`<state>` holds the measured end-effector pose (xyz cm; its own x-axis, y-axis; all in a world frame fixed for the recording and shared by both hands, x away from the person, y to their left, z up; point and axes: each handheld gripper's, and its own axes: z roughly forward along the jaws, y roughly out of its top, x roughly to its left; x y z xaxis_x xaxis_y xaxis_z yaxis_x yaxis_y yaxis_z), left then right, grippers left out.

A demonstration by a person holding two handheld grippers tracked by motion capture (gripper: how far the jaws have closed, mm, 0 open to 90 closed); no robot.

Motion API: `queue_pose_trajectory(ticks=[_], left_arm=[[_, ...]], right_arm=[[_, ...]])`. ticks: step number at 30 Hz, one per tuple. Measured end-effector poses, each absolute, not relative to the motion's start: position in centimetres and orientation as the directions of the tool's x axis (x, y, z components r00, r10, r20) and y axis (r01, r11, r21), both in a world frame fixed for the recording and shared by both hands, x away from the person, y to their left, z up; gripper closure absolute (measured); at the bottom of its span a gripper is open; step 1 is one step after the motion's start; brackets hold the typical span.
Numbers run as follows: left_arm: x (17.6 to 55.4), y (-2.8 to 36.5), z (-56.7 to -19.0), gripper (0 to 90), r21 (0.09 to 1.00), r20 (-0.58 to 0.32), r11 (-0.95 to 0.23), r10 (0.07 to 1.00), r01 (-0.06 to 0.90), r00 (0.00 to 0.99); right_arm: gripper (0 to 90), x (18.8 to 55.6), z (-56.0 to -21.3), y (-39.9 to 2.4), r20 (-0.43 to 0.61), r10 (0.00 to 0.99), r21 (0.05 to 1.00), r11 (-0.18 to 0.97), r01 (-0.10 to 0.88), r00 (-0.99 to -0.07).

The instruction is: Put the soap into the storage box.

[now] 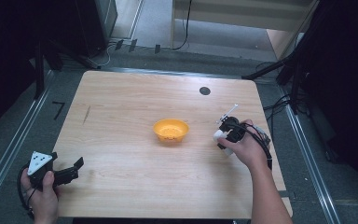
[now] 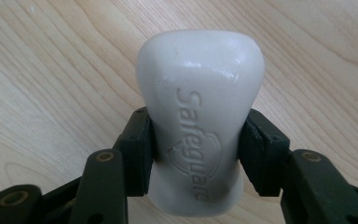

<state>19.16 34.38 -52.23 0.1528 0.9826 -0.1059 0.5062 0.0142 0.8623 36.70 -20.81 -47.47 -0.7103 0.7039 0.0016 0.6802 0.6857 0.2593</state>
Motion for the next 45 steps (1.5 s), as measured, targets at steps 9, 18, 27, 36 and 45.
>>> queue_pose_trajectory(ticks=[9, 18, 27, 36, 45], left_arm=[[19.2, 34.4, -52.2, 0.0, 0.861, -0.110, 0.019, 0.982, 0.507, 0.151], [19.2, 34.4, -52.2, 0.0, 0.861, -0.112, 0.020, 0.982, 0.508, 0.151], [19.2, 34.5, -52.2, 0.0, 0.861, -0.117, 0.024, 0.982, 0.508, 0.151], [19.2, 34.5, -52.2, 0.0, 0.861, -0.116, 0.023, 0.982, 0.508, 0.152], [19.2, 34.5, -52.2, 0.0, 0.861, -0.117, 0.023, 0.981, 0.509, 0.154]], right_arm=[[51.7, 37.1, -45.7, -19.5, -0.024, 0.663, 0.274, 0.724, 0.633, -0.748], [51.7, 37.6, -44.3, -17.5, -0.041, 0.614, 0.280, 0.764, 0.581, -0.788], [51.6, 38.2, -43.3, -15.2, -0.070, 0.548, 0.292, 0.810, 0.508, -0.834], [51.6, 38.6, -42.7, -13.5, -0.077, 0.500, 0.290, 0.839, 0.460, -0.863], [51.5, 38.9, -42.3, -11.6, -0.094, 0.441, 0.285, 0.871, 0.400, -0.893]])
